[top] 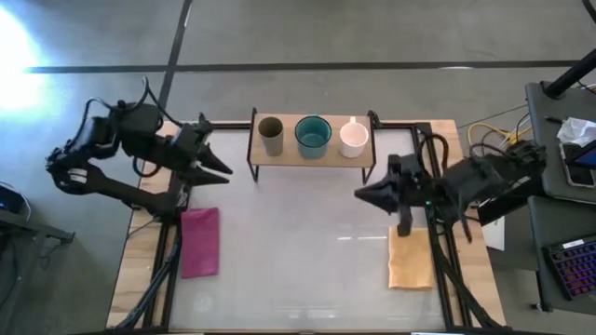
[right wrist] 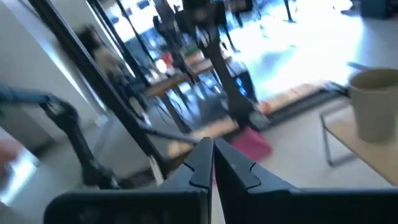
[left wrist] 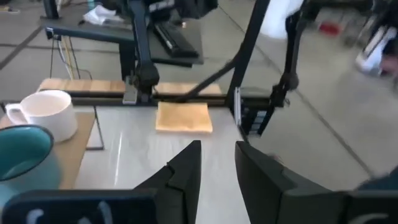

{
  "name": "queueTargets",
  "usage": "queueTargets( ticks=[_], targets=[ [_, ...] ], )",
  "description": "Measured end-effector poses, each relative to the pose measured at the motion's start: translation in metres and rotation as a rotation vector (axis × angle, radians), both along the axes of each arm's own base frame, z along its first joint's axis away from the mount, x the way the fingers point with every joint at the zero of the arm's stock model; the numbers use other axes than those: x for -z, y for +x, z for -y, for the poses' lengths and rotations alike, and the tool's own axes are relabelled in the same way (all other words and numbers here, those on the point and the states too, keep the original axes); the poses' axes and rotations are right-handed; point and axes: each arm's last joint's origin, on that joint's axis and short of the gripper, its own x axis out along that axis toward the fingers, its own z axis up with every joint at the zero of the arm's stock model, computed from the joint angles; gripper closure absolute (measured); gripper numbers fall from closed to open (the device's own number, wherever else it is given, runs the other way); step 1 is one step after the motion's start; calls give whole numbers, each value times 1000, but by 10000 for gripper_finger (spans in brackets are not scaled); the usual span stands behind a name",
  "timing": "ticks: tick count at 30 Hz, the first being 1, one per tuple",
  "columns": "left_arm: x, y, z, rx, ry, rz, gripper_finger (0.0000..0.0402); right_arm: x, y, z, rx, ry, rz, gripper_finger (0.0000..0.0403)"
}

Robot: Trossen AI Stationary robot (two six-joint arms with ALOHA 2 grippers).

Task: Stack small to large cups/mugs on shelf
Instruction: Return to Home Position

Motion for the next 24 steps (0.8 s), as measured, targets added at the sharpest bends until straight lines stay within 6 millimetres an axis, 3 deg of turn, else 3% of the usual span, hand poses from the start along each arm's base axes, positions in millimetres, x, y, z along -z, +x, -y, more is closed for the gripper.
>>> queueTargets(
  ticks=[3,7,9,13,21,24],
  targets=[
    [24,-3,1,4,-66,87,317,16,10,-5,-62,19,85,394],
    [66,-6,5,137,-201,270,317,64,27,-18,-177,-3,215,394],
    [86,-13,5,166,-245,334,317,81,23,-15,-197,17,299,394],
    [115,-39,4,132,-237,403,317,107,-1,3,-167,45,387,394],
    [146,-101,2,71,-185,615,317,147,-61,34,-130,-56,499,394],
    [172,-112,0,-37,-184,560,317,168,-79,42,-126,-83,515,394]
  ],
)
